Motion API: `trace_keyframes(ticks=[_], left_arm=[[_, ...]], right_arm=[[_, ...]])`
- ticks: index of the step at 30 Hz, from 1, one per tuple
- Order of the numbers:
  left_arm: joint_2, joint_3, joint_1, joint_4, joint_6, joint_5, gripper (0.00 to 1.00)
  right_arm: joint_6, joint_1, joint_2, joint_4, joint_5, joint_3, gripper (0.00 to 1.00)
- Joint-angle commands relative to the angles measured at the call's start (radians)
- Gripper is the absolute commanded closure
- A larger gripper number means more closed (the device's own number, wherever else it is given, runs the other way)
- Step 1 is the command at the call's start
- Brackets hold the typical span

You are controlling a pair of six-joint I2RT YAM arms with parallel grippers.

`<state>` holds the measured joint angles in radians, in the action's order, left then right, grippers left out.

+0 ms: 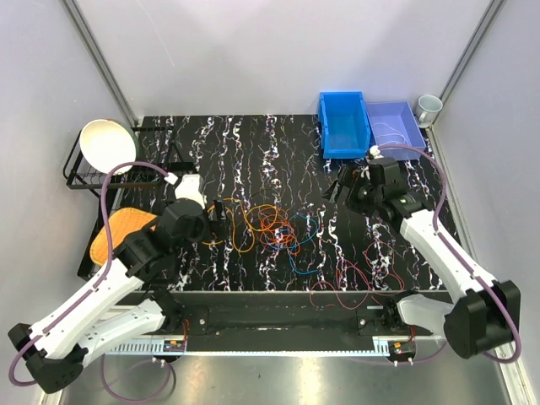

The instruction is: Untangle the cables

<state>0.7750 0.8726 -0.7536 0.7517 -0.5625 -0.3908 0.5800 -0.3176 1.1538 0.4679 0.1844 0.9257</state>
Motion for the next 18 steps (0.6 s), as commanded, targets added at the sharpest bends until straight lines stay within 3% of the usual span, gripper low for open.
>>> trace_keyframes(ticks=[1,11,14,18], left_arm=[[-0.048,-0.006,-0.003,-0.057,0.068,-0.060,0.01],[-0.092,-0.037,-0.004,-0.107,0.069,0.052,0.01],[-0.053,-0.041,-0.003,-0.124,0.091,0.154,0.01],[0.073,-0.035,-0.012,-0.146,0.079,0.256,0.01]], right_arm=[[-0.037,0.005,0.050,-0.037,0.018,0.033,0.00],[-0.084,0.003,0.113,-0.026,0.084,0.071,0.00],[-0.101,0.002,0.121,-0.028,0.128,0.055,0.00],[-0.083,0.002,0.095,0.020,0.037,0.039,0.00]])
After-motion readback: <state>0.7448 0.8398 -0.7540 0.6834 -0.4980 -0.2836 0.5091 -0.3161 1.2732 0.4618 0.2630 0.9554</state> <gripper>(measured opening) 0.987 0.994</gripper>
